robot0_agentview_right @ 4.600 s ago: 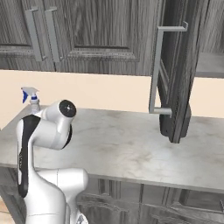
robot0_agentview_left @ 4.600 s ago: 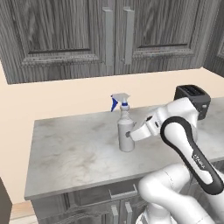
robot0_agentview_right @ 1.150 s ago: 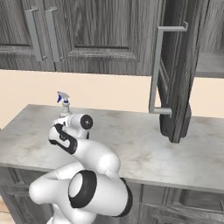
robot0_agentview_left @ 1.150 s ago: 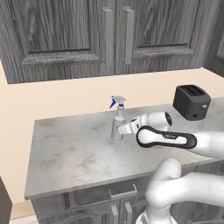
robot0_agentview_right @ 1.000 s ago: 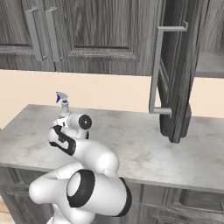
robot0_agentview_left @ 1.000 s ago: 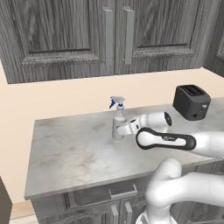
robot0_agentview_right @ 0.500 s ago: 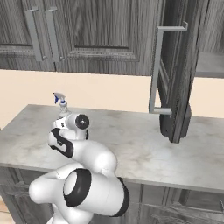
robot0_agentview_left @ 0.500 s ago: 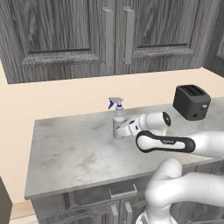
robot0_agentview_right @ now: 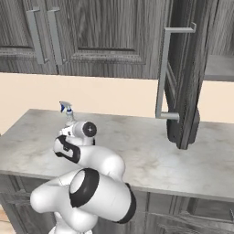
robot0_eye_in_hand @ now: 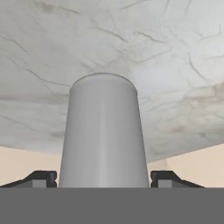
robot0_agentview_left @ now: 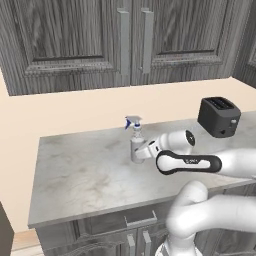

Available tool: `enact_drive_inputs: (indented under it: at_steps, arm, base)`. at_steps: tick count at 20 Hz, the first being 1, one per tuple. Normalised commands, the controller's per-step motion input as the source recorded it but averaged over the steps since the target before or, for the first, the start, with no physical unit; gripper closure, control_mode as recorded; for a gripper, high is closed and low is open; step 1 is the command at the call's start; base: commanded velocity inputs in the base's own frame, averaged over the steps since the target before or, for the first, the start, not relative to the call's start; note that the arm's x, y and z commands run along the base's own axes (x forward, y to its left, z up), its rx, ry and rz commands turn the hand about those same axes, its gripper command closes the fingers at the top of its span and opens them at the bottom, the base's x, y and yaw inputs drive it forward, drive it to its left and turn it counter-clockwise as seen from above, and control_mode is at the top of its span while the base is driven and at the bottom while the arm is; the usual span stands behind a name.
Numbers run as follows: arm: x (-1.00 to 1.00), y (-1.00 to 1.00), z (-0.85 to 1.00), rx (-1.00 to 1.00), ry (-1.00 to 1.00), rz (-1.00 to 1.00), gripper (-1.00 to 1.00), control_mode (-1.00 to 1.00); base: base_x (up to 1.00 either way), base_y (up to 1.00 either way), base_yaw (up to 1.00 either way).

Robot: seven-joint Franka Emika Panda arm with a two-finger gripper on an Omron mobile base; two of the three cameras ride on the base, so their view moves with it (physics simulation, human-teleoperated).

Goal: Move the cutting board and knife to the sink. Then move spray from the cabinet to the counter.

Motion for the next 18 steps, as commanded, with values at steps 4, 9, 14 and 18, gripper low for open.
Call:
enact_drive_inputs:
  at_steps: [4, 9, 14, 18]
  arm:
    - [0.0, -0.05, -0.49, 0.0, 0.0, 0.0, 1.0, -1.0]
    - [0.0, -0.01, -0.5, 0.0, 0.0, 0.0, 1.0, -1.0]
    - [0.0, 0.0, -0.47, -0.02, 0.0, 0.0, 1.0, -1.0]
    - [0.0, 0.0, -0.5, -0.04, 0.0, 0.0, 1.0, -1.0]
  base:
    - [0.0, 0.0, 0.0]
    - [0.0, 0.0, 0.0]
    - [0.0, 0.0, 0.0]
    - [0.0, 0.0, 0.0]
